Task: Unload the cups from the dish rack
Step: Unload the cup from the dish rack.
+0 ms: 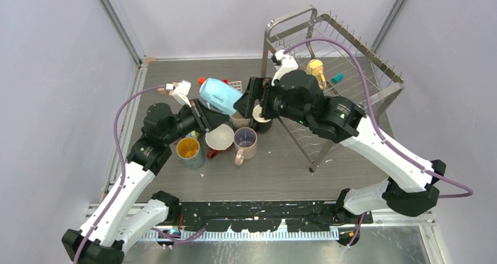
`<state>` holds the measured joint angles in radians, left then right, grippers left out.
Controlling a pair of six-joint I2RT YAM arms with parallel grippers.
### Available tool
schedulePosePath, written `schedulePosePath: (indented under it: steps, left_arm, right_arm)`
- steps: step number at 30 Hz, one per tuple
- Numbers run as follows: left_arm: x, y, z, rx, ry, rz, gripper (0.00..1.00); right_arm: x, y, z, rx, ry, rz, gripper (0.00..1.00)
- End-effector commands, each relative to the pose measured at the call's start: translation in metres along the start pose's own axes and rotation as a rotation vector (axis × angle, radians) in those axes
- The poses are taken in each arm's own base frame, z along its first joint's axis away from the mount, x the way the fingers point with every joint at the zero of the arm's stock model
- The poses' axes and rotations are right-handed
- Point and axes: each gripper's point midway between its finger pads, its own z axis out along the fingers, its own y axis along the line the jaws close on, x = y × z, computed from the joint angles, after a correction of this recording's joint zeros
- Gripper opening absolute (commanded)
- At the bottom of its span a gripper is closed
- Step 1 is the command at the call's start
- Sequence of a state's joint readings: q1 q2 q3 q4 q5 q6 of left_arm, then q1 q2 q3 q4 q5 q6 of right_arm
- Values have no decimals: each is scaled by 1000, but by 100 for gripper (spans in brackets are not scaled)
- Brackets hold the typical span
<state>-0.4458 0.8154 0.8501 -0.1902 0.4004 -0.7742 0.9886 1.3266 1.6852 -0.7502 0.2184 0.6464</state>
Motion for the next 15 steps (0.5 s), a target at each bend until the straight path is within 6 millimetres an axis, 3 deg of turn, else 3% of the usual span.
schedulePosePath:
  steps: [1,10,15]
  left_arm:
    - [-39,-60,-23,349,-85,-67,0]
    - [-56,-66,-30,528,-116,-216,0]
    - [-58,-71,-34,565,-135,-234,0]
  right_arm:
    - [-38,25,-2,-56,-131,63,100]
    - [-43,43,17,-107,-141,114,100]
    - [-45,52,25,-140,-145,152,92]
